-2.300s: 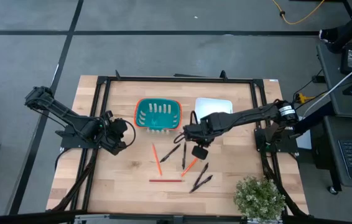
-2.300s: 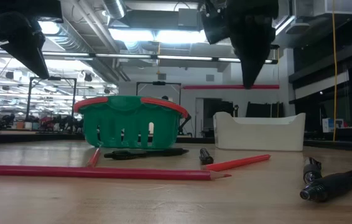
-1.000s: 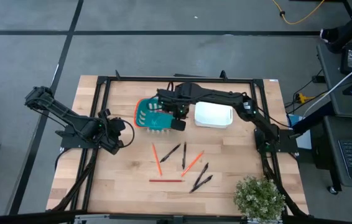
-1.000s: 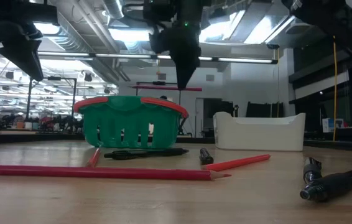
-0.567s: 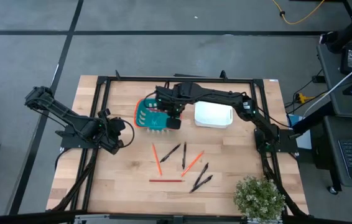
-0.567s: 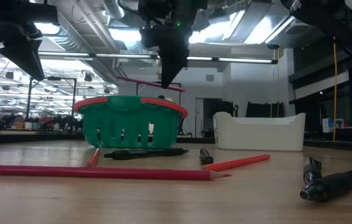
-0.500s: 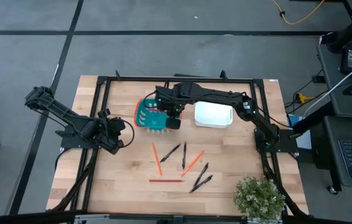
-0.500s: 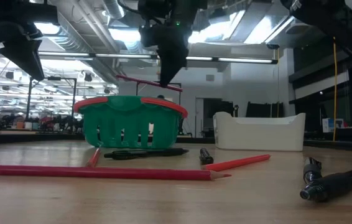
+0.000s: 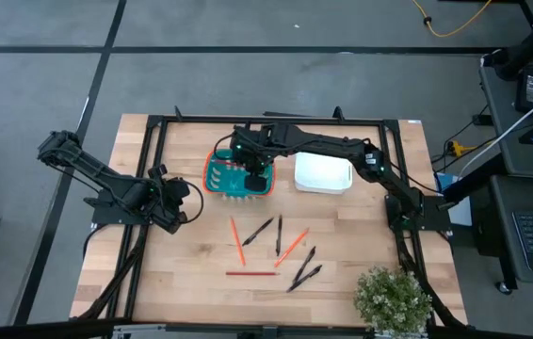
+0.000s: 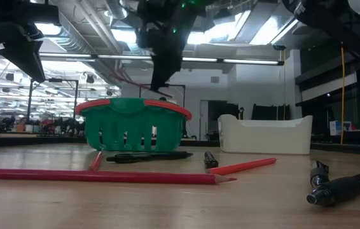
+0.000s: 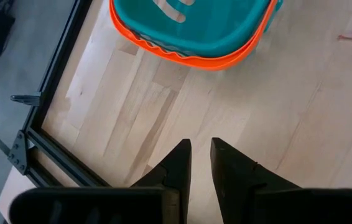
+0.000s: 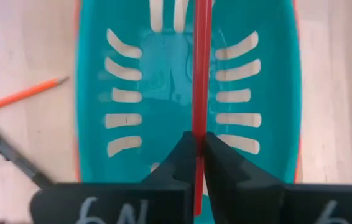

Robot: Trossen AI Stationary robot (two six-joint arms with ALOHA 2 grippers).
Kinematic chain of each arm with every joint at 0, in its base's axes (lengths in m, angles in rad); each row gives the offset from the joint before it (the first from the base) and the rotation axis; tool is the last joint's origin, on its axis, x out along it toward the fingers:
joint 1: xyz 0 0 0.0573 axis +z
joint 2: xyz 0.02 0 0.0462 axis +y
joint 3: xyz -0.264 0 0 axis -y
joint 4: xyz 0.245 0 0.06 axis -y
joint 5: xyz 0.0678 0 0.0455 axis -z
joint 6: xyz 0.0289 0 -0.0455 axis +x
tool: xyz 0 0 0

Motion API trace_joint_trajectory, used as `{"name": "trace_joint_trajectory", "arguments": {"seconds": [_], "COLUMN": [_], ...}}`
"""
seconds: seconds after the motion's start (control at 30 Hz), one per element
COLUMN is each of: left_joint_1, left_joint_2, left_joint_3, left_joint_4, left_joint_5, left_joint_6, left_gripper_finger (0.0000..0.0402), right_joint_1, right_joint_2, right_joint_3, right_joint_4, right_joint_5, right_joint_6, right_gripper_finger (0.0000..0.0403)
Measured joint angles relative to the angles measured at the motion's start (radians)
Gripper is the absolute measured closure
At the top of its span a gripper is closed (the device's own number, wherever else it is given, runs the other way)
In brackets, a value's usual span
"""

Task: Sort pens & pencils
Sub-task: Put the top red pencil into the blue bin

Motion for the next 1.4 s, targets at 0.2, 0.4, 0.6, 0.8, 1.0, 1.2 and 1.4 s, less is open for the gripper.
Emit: {"name": "trace_joint_trajectory", "arguments": {"seconds": [0.2,0.4,0.6,0.8,1.0,1.2,1.4], "left_joint_1": [0.000,0.000,0.000,0.000,0.000,0.000,0.000], "left_joint_2": [0.000,0.000,0.000,0.000,0.000,0.000,0.000], "left_joint_3": [0.000,0.000,0.000,0.000,0.000,0.000,0.000], "left_joint_4": [0.000,0.000,0.000,0.000,0.000,0.000,0.000], "left_joint_5": [-0.001,-0.001,-0.001,-0.001,-0.001,-0.001,-0.001], "left_joint_6": [0.000,0.000,0.000,0.000,0.000,0.000,0.000], "left_gripper_finger": [0.0345,0.0345,0.0345,0.0345,0.0345,0.0345,0.0345], "right_joint_1": [-0.002,-0.006,-0.018,-0.022,-0.022,-0.026,-0.031], "right_joint_2": [0.047,0.073,0.075,0.085,0.120,0.127,0.127], "right_joint_3": [0.000,0.000,0.000,-0.001,-0.002,-0.002,-0.002], "right_joint_4": [0.006,0.008,0.015,0.018,0.010,0.009,-0.003], "right_joint_5": [-0.020,-0.024,-0.029,-0.040,-0.048,-0.054,-0.055], "right_joint_6": [-0.020,-0.029,-0.030,-0.030,-0.034,-0.048,-0.049], "right_gripper_finger": [0.0381,0.0381,0.0381,0.0381,0.0381,0.0381,0.0379]}}
